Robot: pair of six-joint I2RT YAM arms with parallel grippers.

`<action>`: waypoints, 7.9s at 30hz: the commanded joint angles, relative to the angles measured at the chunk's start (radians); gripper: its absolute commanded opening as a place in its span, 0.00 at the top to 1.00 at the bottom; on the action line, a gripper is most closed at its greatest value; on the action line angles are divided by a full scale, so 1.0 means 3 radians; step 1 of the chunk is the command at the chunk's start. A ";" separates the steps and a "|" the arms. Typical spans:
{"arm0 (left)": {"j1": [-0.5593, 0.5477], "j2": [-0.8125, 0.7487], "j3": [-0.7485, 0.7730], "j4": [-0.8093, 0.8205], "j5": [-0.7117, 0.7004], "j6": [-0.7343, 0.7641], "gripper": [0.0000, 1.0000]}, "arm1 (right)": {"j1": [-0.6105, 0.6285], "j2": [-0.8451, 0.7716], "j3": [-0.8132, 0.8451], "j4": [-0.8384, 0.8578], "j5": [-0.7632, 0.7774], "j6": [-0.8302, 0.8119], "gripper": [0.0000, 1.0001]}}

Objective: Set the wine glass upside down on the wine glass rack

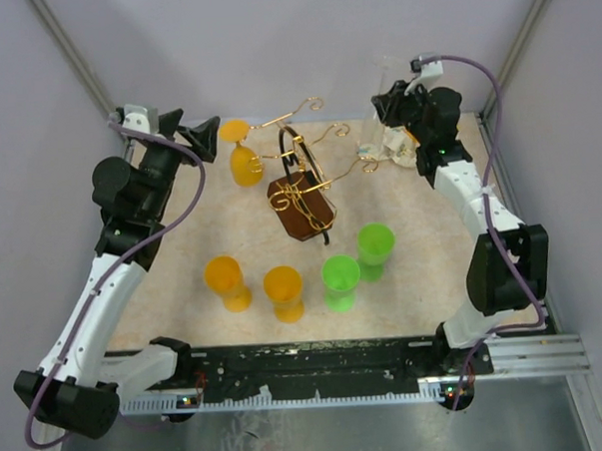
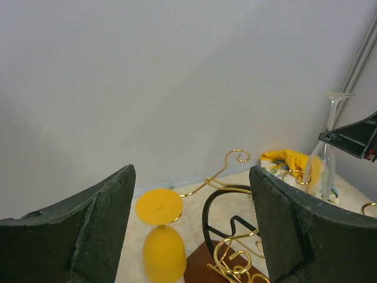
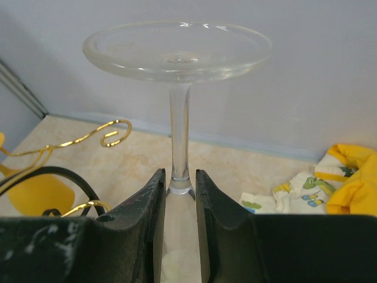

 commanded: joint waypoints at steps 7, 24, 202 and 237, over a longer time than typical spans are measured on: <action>-0.0015 -0.0022 -0.0140 -0.0012 -0.0076 0.0049 0.16 | 0.0007 0.0444 -0.0284 0.1377 -0.0480 -0.0165 1.00; -0.0015 0.0144 -0.0210 0.0113 -0.0075 0.0182 0.16 | 0.0063 0.1224 -0.0083 0.2331 -0.1436 -0.0085 0.95; 0.0036 0.0384 0.0370 -0.1033 -0.0181 -0.0268 0.03 | -0.0015 -0.1175 -0.0490 -0.1932 0.0579 -0.0291 0.21; 0.0036 0.0379 0.0654 -0.1775 0.0005 -0.0225 0.00 | 0.0826 -0.1809 -0.1161 -0.3722 0.0946 0.0198 0.50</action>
